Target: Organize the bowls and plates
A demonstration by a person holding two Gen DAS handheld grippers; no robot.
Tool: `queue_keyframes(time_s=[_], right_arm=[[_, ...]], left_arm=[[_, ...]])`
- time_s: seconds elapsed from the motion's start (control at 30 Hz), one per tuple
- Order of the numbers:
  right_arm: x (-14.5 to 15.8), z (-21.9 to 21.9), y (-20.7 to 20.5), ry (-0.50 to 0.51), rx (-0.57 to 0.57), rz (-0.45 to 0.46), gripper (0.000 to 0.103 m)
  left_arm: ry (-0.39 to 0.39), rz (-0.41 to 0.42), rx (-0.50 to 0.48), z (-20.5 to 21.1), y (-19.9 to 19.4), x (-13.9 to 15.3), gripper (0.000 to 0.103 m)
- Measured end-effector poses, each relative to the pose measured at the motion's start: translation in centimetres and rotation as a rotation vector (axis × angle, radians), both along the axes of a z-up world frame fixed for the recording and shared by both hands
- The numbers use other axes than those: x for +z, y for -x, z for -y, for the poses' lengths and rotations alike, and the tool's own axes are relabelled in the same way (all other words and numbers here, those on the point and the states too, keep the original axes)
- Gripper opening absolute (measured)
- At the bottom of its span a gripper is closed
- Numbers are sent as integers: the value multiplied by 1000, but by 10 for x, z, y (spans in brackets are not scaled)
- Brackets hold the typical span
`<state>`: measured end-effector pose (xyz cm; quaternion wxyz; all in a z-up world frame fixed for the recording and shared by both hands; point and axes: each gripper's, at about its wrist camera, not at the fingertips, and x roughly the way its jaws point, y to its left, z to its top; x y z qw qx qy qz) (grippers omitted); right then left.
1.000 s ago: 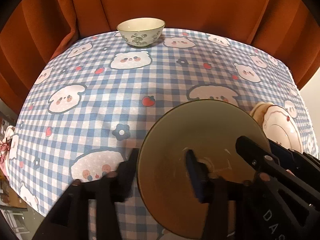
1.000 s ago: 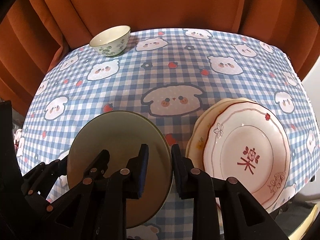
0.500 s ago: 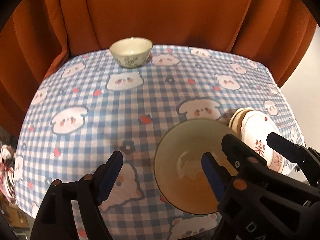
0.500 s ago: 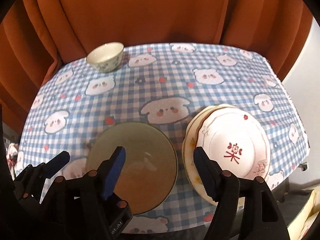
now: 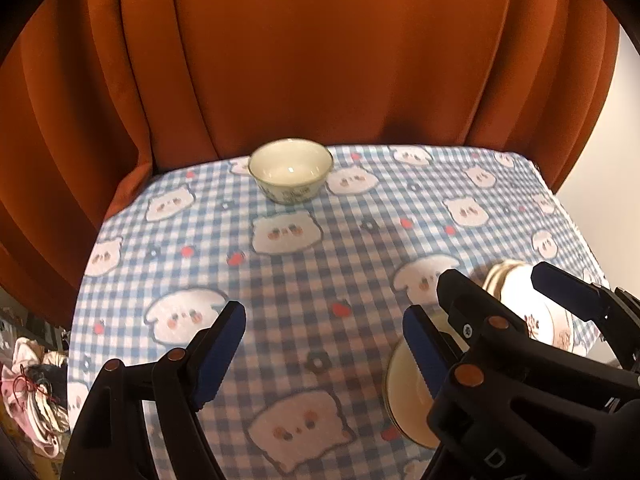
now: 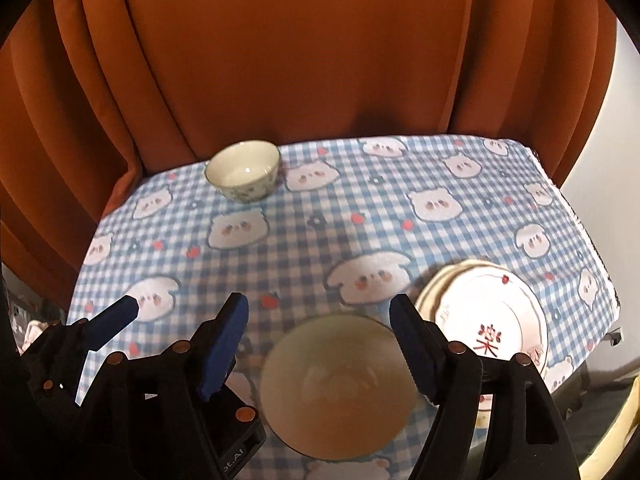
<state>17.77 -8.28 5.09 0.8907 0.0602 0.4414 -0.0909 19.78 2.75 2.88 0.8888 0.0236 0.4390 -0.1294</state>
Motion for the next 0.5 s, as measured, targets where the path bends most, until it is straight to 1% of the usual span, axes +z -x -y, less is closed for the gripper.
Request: queue_keyframes(time_s=[0.13,0.2,0.3,0.4,0.5], right_arm=[[8,-7,-22,15,19,12,82],[9,-8,-32,17,31,18,84],[8,-8,-54,15,57,20,90],[6,-7,-78,-3,88,4,92],[4,-6,-103,-11,120,10,92]], left_arm=[[7,13,28,-9,-17,7,85],[7,18,47,-12,-28,8,91],[-8,19,80,-13,-46,7,94],[-19,11,114,-10,-63,4,94],[-39,20,149,-6,-81,2,94]])
